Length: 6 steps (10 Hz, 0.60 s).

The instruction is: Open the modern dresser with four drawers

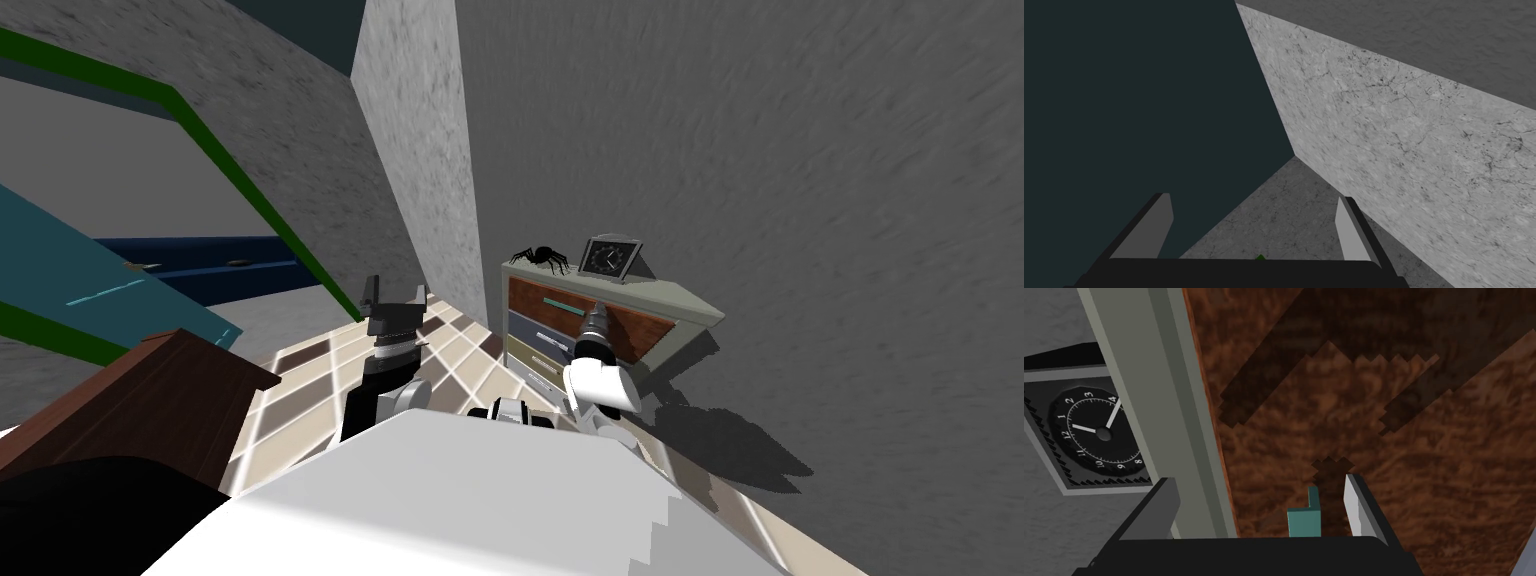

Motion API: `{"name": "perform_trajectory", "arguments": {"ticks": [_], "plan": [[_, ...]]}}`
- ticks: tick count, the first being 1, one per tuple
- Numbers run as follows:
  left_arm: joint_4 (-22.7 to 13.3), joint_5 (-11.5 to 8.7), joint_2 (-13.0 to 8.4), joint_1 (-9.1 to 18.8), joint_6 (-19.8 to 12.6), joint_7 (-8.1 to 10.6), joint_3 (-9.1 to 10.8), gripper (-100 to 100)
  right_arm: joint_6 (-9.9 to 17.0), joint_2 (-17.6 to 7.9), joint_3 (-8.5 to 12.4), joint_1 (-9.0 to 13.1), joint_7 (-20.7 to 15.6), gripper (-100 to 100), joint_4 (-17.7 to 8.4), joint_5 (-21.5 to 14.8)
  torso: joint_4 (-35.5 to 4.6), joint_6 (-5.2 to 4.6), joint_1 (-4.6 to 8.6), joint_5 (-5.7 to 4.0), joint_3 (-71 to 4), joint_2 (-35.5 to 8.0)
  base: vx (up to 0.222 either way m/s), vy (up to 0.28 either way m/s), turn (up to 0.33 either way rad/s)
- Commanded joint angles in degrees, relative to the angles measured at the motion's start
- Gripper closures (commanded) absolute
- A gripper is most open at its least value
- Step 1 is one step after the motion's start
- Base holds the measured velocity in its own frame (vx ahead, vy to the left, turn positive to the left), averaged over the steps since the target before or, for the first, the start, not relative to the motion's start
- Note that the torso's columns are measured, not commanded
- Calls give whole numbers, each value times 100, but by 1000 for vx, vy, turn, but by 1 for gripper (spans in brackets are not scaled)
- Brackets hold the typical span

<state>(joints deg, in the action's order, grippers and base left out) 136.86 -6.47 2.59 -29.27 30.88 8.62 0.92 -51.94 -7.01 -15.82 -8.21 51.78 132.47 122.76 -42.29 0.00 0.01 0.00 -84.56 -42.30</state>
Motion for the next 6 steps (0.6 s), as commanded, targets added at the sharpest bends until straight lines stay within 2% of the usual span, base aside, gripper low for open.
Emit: {"name": "perform_trajectory", "arguments": {"ticks": [1,3,5,6], "plan": [[0,0,0,0,0,0,0,0,-54,127,-6,29,155,-100,-135,386,1,0,-6,2,-1,2,18,60,-36],[0,0,0,0,0,0,0,0,-86,279,-10,48,245,-100,-223,623,1,0,-1,1,-1,2,14,52,-34],[0,0,0,0,0,0,0,0,-186,244,-14,128,131,-100,-161,579,0,0,10,-2,1,-1,43,-5,13],[0,0,-1,-1,0,0,1,0,-146,249,-18,108,160,-100,-177,567,4,0,24,-6,-10,19,51,-25,12]]}}
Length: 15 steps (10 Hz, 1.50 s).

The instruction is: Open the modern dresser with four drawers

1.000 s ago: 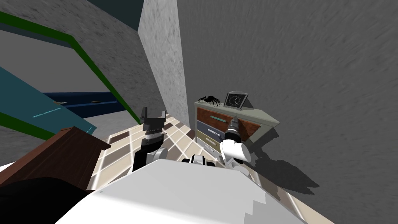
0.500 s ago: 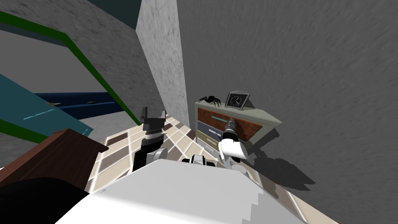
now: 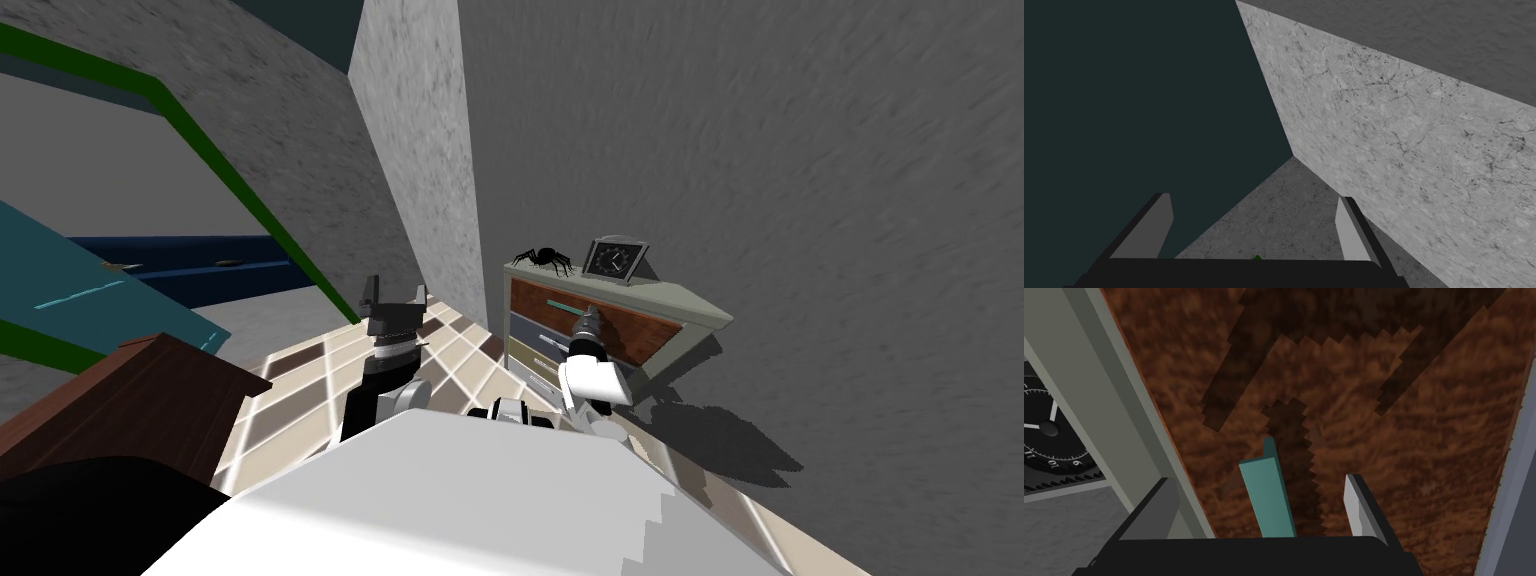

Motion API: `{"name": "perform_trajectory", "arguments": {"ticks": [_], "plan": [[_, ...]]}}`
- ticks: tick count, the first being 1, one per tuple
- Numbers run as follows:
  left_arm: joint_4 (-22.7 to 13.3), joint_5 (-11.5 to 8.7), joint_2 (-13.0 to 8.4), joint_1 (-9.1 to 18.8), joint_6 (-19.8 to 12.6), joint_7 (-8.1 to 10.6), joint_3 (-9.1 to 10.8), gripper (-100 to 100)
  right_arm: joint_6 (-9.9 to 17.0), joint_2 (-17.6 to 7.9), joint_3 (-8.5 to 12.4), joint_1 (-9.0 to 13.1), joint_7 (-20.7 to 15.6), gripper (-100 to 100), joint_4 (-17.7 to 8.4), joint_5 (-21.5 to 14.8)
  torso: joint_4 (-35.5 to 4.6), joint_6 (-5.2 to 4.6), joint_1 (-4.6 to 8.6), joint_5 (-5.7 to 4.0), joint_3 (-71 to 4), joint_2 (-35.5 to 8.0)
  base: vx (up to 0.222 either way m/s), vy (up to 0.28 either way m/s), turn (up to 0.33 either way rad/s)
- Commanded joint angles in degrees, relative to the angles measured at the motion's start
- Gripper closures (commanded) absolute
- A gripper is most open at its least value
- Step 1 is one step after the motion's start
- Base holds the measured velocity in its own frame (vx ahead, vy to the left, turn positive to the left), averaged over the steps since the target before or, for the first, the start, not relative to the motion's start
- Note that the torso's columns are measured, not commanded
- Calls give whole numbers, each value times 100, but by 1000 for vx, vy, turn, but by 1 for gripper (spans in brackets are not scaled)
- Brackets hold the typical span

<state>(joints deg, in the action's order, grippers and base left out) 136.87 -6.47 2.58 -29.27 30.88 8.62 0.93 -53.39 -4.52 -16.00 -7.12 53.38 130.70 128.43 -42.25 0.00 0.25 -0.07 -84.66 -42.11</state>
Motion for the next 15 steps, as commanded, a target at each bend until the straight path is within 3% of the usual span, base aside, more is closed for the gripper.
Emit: {"name": "perform_trajectory", "arguments": {"ticks": [1,10,11,15], "plan": [[0,0,0,0,0,0,0,0,-12,-1,1,4,-10,100,5,3,-1,-1,-14,2,4,-12,7,-4,-2],[-1,0,2,3,0,0,-1,0,-127,-60,-123,-65,-115,100,215,53,-7,-5,-29,4,24,-42,-146,77,-13],[-1,0,2,3,-1,0,-2,0,-370,-117,-116,17,-317,-100,453,195,-11,-6,-24,5,26,-43,-65,50,-9],[0,0,0,0,0,0,0,0,-869,-237,-113,156,-718,-100,955,477,2,0,-16,6,-11,12,52,1,-2]]}}
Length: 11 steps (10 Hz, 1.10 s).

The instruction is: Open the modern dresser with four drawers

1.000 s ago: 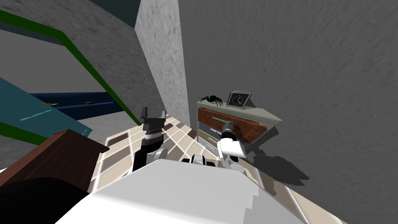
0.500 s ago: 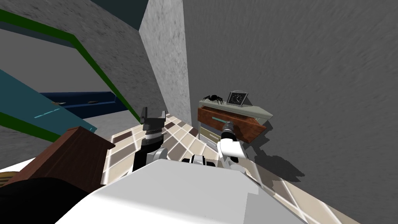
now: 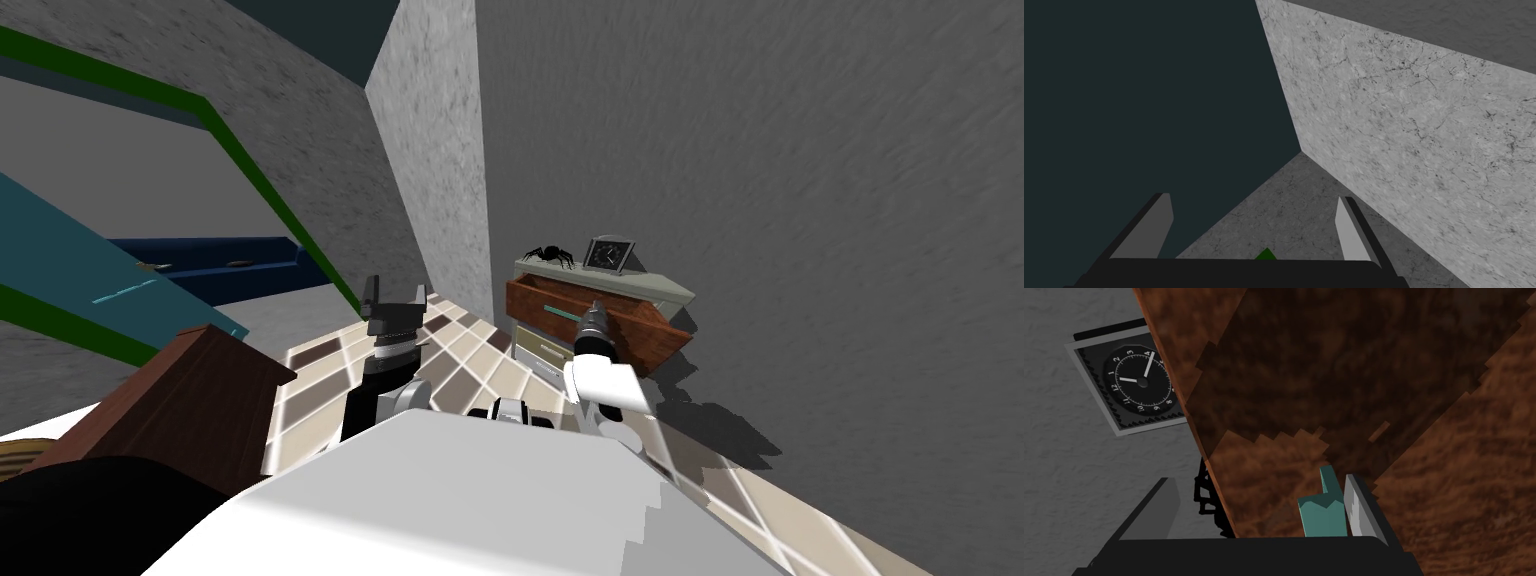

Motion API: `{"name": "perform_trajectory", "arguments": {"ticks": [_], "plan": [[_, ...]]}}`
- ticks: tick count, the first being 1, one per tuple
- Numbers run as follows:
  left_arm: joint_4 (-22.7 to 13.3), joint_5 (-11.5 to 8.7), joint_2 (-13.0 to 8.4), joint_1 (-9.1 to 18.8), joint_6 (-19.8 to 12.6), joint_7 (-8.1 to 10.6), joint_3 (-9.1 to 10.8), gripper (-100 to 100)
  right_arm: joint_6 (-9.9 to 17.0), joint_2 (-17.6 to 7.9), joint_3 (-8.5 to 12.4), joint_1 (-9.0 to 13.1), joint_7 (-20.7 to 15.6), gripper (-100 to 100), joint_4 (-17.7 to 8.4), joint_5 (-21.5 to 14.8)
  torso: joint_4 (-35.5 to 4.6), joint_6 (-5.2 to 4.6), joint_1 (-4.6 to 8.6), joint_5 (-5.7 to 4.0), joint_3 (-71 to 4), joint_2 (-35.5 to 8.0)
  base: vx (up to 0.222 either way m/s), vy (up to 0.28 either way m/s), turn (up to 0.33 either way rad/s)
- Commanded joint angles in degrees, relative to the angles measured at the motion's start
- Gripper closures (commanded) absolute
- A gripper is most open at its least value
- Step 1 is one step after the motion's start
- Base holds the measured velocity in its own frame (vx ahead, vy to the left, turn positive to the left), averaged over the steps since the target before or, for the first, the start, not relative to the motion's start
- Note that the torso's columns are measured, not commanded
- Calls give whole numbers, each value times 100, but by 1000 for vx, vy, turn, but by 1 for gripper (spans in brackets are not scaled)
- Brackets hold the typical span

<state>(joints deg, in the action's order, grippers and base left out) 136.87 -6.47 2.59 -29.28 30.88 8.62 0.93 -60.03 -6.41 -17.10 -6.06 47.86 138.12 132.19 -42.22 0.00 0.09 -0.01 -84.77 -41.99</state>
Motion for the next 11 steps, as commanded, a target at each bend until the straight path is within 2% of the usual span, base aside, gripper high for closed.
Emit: {"name": "perform_trajectory", "arguments": {"ticks": [1,4,5,6,11], "plan": [[0,0,0,0,0,0,0,0,-331,-79,-2,85,-267,-100,339,171,-7,1,-7,2,17,-26,37,-1,-1],[0,0,0,1,0,0,0,0,-705,-169,0,189,-567,-100,715,383,-42,0,-33,22,43,-74,24,6,-1],[0,0,0,1,0,0,0,0,-654,-154,6,131,-496,-100,574,373,-58,-3,-39,32,46,-85,15,1,-1],[0,0,0,1,0,0,0,0,-698,-157,6,124,-526,0,582,387,-46,-1,-35,24,48,-83,6,0,2],[0,0,0,1,0,0,0,0,-736,-152,-7,82,-526,0,528,403,-16,-2,-12,6,24,-39,0,0,0]]}}
